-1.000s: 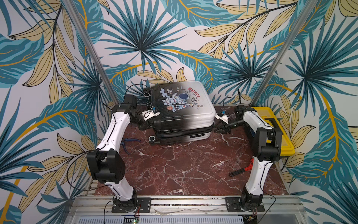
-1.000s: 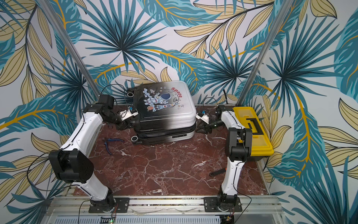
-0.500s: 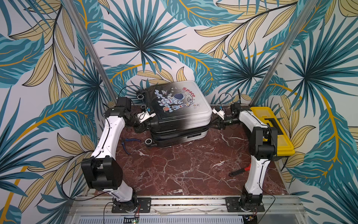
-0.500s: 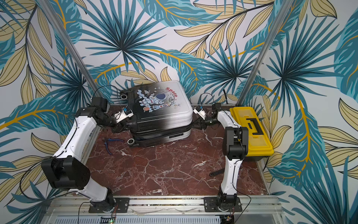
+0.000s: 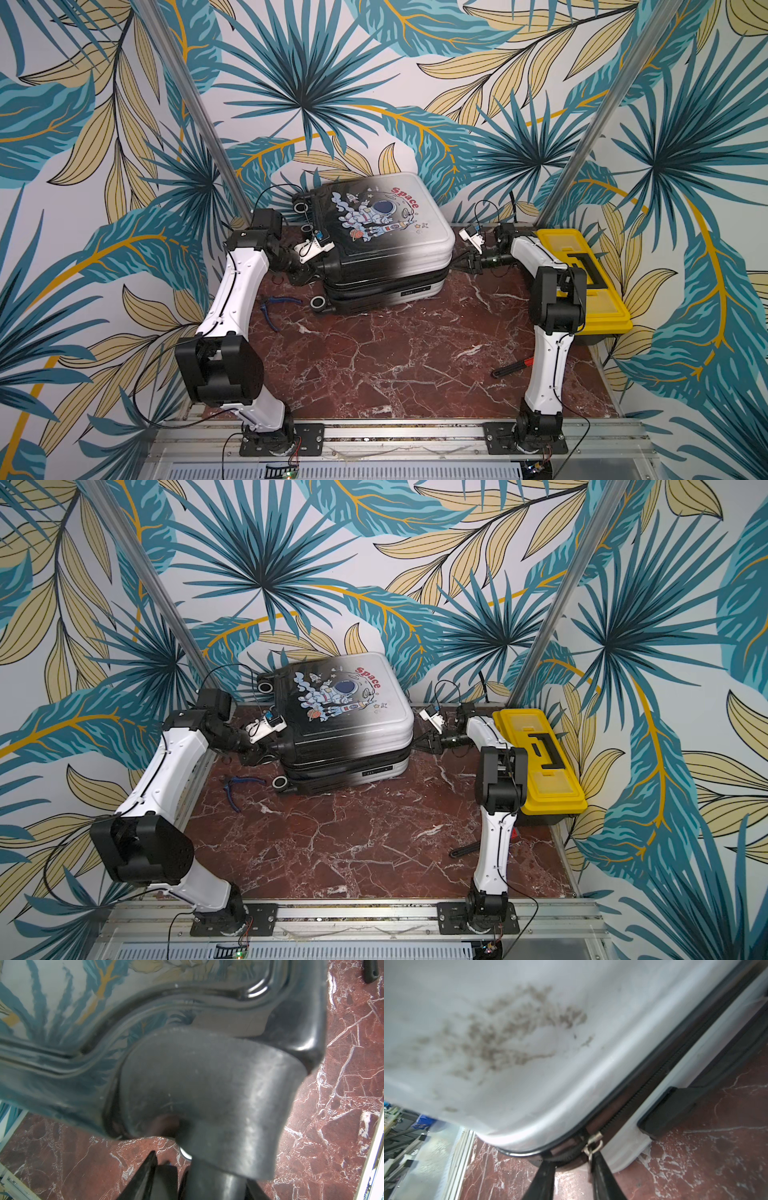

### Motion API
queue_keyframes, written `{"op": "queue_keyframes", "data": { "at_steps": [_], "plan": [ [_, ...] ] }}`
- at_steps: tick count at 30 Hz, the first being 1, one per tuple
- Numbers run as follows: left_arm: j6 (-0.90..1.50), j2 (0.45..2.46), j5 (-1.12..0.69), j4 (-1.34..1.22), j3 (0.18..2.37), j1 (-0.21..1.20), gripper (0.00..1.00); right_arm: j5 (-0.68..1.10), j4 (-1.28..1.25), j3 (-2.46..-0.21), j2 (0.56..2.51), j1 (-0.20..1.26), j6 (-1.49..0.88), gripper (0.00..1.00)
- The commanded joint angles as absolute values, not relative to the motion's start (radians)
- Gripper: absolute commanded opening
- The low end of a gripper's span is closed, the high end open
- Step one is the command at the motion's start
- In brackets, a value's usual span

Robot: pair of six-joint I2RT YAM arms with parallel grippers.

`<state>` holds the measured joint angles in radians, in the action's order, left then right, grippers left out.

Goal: Close the suitcase zippers
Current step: Zip the zipper on the suitcase.

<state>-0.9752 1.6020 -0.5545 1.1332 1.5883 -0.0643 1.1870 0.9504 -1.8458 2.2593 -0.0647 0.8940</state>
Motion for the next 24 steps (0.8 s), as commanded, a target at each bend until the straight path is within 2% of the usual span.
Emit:
{"op": "queue_keyframes", "data": {
  "at_steps": [1,7,9,15,20,22,24],
  "plan": [
    [-0.841,1.608,-0.585,1.006,1.646,-0.083,0.24,1.247,1.014,-1.857,2.277,-0.046,0.938,0.24],
    [-0.844,1.605,-0.577,1.006,1.641,-0.084,0.24,1.241,1.012,-1.868,2.29,-0.052,0.914,0.04],
    [-0.847,1.606,-0.568,1.005,1.64,-0.086,0.24,1.24,1.015,-1.866,2.29,-0.052,0.91,0.01],
    [-0.809,1.617,-0.543,1.006,1.652,-0.086,0.27,1.231,0.991,-1.761,2.219,-0.048,0.93,0.0],
    [-0.747,1.628,-0.523,1.005,1.651,-0.084,0.25,1.192,0.959,-1.625,2.133,-0.048,0.942,0.0],
    [-0.731,1.624,-0.547,1.005,1.64,-0.084,0.25,1.183,0.789,-1.531,2.077,-0.037,0.829,0.0],
    [-0.722,1.623,-0.547,1.005,1.632,-0.084,0.25,1.157,0.773,-1.509,2.053,-0.022,0.828,0.0]
  ]
}}
